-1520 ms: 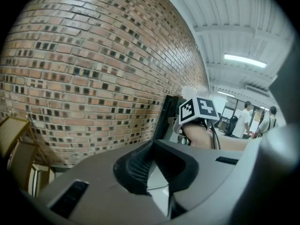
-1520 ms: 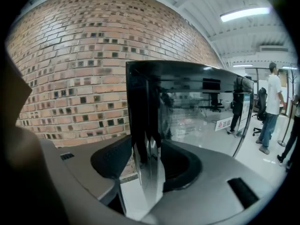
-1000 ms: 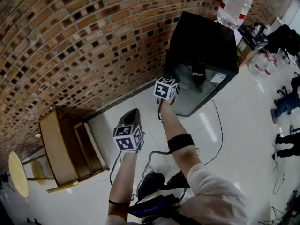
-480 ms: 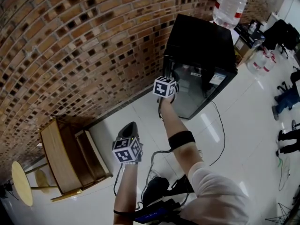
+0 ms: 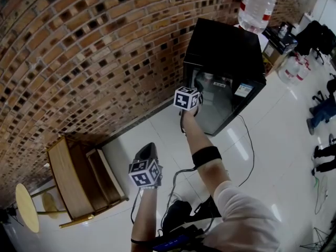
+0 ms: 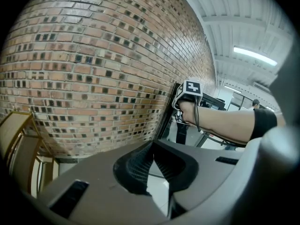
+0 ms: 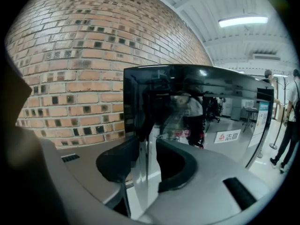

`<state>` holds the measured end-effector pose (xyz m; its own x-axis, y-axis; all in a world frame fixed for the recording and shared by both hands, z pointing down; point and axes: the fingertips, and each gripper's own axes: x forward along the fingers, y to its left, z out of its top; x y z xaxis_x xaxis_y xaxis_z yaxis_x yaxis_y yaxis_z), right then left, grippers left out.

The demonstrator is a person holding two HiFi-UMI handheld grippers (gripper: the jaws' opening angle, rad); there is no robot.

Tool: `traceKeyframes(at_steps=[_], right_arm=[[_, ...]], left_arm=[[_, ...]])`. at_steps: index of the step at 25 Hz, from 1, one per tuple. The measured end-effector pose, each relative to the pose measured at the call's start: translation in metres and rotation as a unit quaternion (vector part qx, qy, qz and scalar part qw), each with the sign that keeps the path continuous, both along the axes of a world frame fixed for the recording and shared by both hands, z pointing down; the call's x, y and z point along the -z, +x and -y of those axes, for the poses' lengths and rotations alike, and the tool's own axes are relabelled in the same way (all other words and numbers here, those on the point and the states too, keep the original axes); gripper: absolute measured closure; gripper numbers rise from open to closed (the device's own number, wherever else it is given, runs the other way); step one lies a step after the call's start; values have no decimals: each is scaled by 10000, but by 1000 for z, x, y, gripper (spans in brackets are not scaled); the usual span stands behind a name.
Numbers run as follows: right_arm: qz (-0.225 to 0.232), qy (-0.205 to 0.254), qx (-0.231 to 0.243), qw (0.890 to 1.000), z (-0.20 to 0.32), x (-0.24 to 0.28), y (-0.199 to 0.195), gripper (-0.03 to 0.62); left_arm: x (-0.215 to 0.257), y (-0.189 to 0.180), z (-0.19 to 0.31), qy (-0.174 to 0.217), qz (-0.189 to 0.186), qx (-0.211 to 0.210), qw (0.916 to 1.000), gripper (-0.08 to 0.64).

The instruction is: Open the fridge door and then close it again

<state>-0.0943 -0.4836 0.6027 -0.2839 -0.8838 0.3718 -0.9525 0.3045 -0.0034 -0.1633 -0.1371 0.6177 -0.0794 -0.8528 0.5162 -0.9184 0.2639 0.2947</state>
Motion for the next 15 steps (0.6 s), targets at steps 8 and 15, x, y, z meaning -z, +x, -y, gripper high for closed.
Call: traceKeyframes(at_steps=[8, 15], right_arm=[[-13, 59, 243, 9997, 6, 1, 2, 471], [-186, 75, 572, 9982, -3, 9, 9, 449]], left_arm=[[-2, 6, 1, -42, -14, 59, 10000, 555], [9, 11, -7, 0, 18, 274, 9996, 555]])
